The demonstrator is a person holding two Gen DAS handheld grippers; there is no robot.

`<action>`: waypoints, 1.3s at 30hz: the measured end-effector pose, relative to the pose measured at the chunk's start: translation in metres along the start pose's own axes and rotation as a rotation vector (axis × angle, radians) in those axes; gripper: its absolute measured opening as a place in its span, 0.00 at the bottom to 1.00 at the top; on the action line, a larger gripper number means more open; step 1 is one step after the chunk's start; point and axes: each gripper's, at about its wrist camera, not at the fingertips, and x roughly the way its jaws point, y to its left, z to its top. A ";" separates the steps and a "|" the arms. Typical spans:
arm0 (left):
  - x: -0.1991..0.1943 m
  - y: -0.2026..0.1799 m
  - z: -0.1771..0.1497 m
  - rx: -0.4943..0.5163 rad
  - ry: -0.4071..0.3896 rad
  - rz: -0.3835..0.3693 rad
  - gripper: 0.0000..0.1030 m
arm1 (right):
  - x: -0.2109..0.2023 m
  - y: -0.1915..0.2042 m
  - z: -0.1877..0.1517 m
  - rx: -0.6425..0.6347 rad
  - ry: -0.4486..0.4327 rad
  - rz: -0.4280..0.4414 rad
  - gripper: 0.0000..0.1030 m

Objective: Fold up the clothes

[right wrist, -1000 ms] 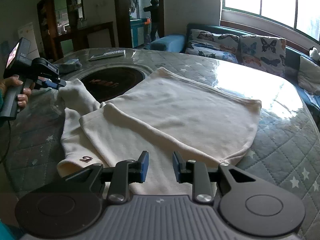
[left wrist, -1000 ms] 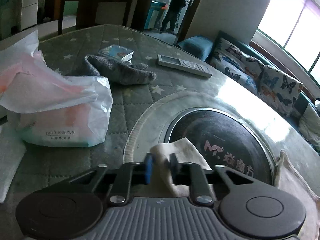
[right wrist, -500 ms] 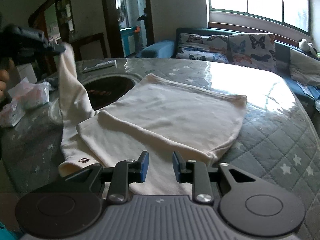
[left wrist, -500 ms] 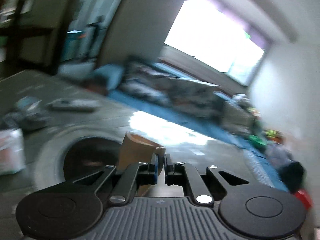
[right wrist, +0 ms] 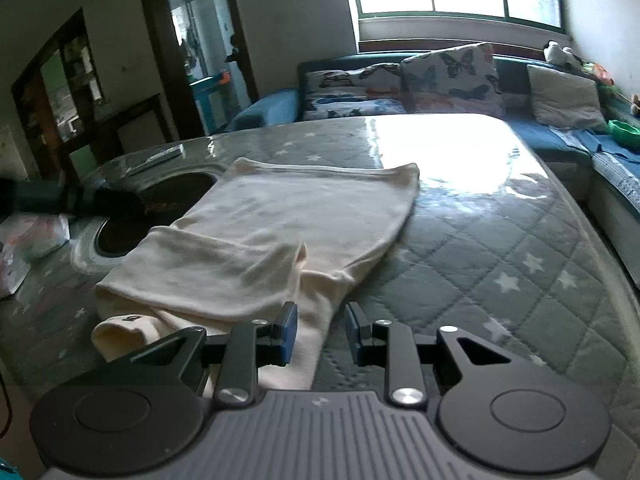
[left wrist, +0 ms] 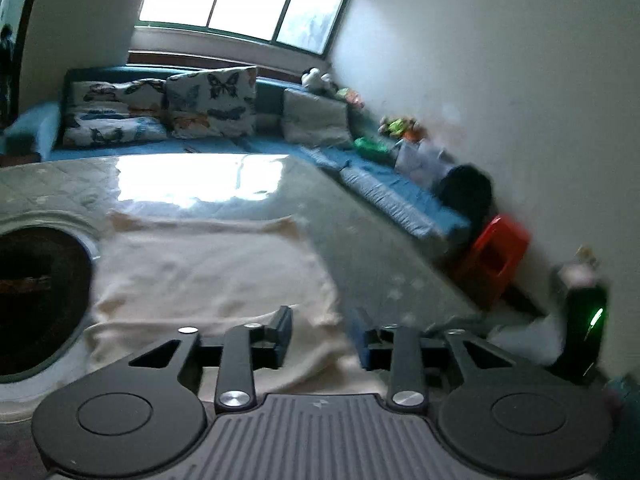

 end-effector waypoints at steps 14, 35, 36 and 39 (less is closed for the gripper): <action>-0.031 0.082 -0.060 -0.019 0.113 0.324 0.51 | 0.036 0.024 0.008 -0.026 0.051 0.078 0.24; -0.024 0.088 -0.075 0.027 0.129 0.338 0.28 | 0.016 0.032 0.012 -0.085 0.035 0.040 0.25; -0.023 0.088 -0.075 0.023 0.129 0.342 0.30 | 0.022 0.030 0.011 -0.082 0.042 0.035 0.25; -0.022 0.089 -0.075 0.020 0.130 0.348 0.30 | 0.036 0.025 0.008 -0.062 0.060 0.041 0.24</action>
